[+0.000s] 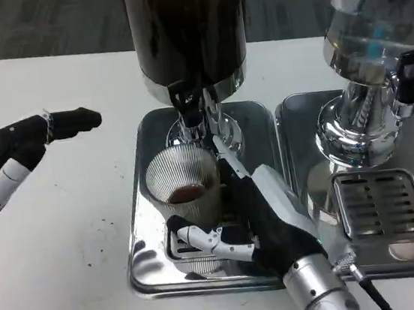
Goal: Grasp the cup under the faucet to collect the drink, then remove the cup.
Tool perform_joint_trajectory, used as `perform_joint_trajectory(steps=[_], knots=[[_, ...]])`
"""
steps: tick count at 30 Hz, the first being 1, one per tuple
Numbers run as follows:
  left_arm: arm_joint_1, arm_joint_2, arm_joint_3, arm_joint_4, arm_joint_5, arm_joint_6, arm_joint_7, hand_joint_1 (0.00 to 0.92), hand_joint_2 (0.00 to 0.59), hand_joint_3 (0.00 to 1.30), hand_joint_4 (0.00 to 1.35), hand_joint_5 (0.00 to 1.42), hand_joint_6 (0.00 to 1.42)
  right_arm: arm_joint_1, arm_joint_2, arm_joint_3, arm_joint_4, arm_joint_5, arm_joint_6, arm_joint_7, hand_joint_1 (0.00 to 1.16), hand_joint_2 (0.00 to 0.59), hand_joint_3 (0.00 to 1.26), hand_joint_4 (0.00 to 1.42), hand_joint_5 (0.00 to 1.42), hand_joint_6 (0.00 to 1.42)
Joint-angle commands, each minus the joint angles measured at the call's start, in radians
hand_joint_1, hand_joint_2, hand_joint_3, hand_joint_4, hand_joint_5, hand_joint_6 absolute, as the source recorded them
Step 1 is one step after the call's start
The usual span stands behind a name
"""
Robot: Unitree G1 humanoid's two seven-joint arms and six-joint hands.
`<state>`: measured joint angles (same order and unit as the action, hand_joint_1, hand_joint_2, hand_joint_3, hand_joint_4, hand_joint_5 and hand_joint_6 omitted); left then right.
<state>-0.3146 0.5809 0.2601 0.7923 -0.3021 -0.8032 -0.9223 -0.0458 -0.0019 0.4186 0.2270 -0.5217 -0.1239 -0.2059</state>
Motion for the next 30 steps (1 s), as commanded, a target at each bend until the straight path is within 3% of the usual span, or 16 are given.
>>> perform_joint_trajectory(steps=[1,10,18,30], knots=[[0.008,0.016,-0.004,0.011,0.016,0.009,0.009,0.0,0.137,0.38,0.28,0.22,0.17,0.023,0.013,0.013,0.009,-0.018,0.005,-0.035,0.66,0.206,0.0,0.07,0.3,0.39],[0.013,0.021,-0.004,0.01,0.017,0.008,0.009,0.0,0.139,0.38,0.29,0.22,0.19,0.032,0.023,0.024,0.009,-0.033,0.012,-0.072,0.68,0.199,0.17,0.3,0.5,0.71],[0.017,0.028,0.0,0.009,0.022,-0.006,0.017,0.0,0.14,0.38,0.29,0.22,0.2,0.061,0.024,0.04,-0.006,-0.09,-0.009,-0.171,0.68,0.203,0.25,0.39,0.6,0.85],[0.024,0.02,-0.011,0.009,0.026,-0.007,0.019,0.0,0.141,0.38,0.29,0.22,0.21,0.107,0.022,0.02,-0.02,-0.082,-0.066,-0.25,0.7,0.208,0.36,0.51,0.72,1.03]])
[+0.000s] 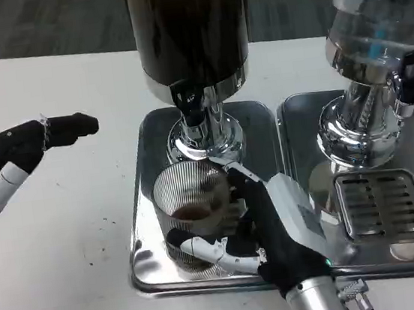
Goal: Grasp the cup under the faucet to collect the drink, then remove the cup.
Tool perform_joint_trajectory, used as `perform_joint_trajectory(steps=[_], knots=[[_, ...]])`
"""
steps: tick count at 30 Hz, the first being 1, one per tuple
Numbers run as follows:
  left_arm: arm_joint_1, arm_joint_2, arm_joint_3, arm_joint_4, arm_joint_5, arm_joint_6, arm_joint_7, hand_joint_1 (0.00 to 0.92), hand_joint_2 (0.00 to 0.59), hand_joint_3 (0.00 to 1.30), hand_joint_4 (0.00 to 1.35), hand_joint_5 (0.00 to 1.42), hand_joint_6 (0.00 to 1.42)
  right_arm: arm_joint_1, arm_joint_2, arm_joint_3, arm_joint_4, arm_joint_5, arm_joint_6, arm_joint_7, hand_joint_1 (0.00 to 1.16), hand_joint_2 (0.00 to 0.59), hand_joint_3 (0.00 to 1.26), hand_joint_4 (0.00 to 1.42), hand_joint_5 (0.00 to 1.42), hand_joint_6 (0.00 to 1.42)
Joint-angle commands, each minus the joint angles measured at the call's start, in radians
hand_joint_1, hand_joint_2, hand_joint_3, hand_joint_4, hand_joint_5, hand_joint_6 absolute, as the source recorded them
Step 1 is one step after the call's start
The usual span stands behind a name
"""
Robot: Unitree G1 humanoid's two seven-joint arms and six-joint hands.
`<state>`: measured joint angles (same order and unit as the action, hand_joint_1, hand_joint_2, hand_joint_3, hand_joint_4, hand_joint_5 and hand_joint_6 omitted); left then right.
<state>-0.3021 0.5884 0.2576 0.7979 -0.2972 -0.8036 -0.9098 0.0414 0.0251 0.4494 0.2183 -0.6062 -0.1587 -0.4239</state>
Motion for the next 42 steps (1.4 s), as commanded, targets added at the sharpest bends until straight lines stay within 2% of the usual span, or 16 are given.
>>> perform_joint_trajectory(steps=[1,6,18,34,42], knots=[[0.01,0.011,-0.011,0.005,0.022,-0.006,0.005,0.0,0.141,0.38,0.29,0.22,0.21,0.021,-0.006,-0.014,-0.014,0.004,-0.034,-0.033,0.7,0.209,0.36,0.51,0.73,1.03],[0.001,0.005,-0.02,0.014,0.026,-0.003,0.003,0.0,0.141,0.37,0.29,0.23,0.21,0.035,-0.009,-0.033,-0.022,0.002,-0.057,-0.064,0.7,0.207,0.39,0.54,0.76,1.07],[-0.018,-0.008,-0.045,0.038,0.047,-0.009,0.005,0.0,0.142,0.36,0.28,0.23,0.23,0.073,-0.029,-0.062,-0.098,-0.027,-0.052,-0.094,0.7,0.217,0.42,0.58,0.79,1.11],[-0.01,-0.022,-0.096,0.034,0.082,-0.059,0.002,0.0,0.141,0.35,0.27,0.22,0.23,0.133,-0.074,-0.126,-0.238,-0.027,-0.031,-0.044,0.7,0.226,0.45,0.59,0.82,1.14],[-0.009,-0.022,-0.111,0.035,0.097,-0.103,0.012,0.0,0.142,0.34,0.26,0.21,0.23,0.169,-0.086,-0.141,-0.295,-0.026,-0.028,-0.014,0.7,0.23,0.45,0.61,0.83,1.14]])
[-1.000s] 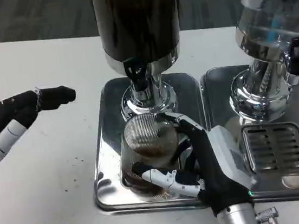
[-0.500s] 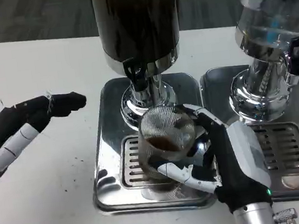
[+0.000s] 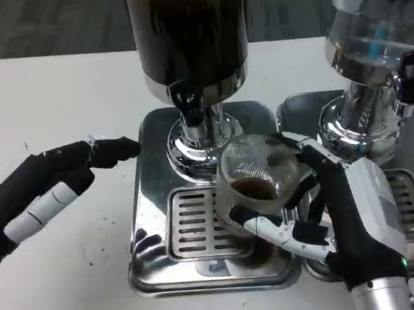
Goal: Grasp the cup under the faucet to collect the drink, then remove the cup.
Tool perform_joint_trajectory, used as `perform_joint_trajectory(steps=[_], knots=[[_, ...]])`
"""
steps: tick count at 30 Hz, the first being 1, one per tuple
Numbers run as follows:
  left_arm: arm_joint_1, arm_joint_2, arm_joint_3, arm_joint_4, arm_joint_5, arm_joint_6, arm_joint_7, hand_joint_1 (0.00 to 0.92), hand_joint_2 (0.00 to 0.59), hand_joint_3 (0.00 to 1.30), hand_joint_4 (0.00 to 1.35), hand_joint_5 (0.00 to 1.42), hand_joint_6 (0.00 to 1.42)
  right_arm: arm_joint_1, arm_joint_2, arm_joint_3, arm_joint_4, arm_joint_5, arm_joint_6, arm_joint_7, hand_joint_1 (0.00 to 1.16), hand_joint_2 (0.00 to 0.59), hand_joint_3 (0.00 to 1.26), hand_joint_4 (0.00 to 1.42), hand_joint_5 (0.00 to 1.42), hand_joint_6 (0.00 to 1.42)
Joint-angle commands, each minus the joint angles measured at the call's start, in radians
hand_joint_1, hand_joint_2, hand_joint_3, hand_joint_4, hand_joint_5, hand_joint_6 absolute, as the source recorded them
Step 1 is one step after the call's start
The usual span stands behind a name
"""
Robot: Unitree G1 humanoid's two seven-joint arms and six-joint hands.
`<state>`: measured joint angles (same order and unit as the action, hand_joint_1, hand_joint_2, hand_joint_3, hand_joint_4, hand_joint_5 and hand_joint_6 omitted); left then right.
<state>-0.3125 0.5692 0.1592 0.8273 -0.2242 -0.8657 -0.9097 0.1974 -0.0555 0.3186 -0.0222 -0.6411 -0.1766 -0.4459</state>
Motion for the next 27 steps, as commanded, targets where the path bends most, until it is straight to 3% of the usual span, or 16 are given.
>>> perform_joint_trajectory(steps=[1,15,27], knots=[[0.004,-0.001,-0.016,0.003,0.027,-0.053,0.014,0.0,0.141,0.33,0.25,0.21,0.22,0.018,-0.008,-0.012,-0.063,0.001,-0.009,0.008,0.7,0.23,0.46,0.61,0.83,1.14],[0.072,0.043,-0.042,-0.076,0.053,-0.194,0.027,0.0,0.141,0.18,0.05,0.06,0.14,0.098,-0.034,-0.042,-0.169,0.019,-0.019,0.064,0.71,0.231,0.47,0.62,0.84,1.16],[0.185,0.134,-0.052,-0.194,0.105,-0.334,0.092,0.0,0.128,0.08,0.0,0.0,0.07,0.164,-0.063,-0.065,-0.263,0.043,-0.036,0.106,0.71,0.231,0.48,0.62,0.85,1.16]])
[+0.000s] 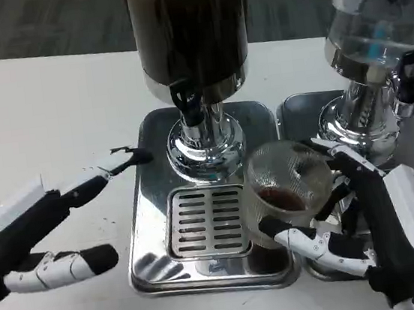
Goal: Grasp the cup under the faucet to collect the drink, then remove the cup.
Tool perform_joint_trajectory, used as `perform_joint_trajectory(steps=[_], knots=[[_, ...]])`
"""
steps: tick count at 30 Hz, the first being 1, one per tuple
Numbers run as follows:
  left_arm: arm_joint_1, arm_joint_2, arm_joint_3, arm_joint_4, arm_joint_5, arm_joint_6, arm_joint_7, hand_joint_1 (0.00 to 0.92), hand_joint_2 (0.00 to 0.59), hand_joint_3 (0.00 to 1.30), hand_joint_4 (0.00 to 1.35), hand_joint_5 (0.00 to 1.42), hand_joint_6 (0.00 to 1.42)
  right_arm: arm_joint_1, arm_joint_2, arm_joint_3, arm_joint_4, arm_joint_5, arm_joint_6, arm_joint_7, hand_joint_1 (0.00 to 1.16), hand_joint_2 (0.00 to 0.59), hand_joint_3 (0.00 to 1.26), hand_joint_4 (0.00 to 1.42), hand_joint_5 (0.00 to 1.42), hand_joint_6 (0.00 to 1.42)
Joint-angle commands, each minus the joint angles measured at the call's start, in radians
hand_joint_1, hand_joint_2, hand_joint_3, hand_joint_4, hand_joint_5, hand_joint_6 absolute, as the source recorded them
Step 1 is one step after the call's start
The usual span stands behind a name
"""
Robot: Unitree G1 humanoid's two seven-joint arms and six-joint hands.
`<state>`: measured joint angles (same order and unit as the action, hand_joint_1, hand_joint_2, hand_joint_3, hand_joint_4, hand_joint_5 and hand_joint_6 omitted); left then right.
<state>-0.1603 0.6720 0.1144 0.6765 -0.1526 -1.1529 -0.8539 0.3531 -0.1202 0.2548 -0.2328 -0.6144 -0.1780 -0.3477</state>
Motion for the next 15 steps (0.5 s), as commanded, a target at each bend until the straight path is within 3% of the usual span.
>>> perform_joint_trajectory(steps=[1,15], knots=[[0.039,0.036,-0.008,-0.052,0.04,-0.057,0.044,0.0,0.128,0.08,0.0,0.0,0.07,0.011,-0.001,-0.001,-0.057,0.022,-0.035,0.016,0.71,0.231,0.48,0.62,0.85,1.16],[0.129,0.089,-0.052,-0.168,0.211,-0.189,0.159,0.0,0.117,0.04,0.0,0.0,0.01,0.115,-0.045,-0.029,-0.171,0.033,-0.066,0.071,0.71,0.232,0.49,0.62,0.85,1.16]])
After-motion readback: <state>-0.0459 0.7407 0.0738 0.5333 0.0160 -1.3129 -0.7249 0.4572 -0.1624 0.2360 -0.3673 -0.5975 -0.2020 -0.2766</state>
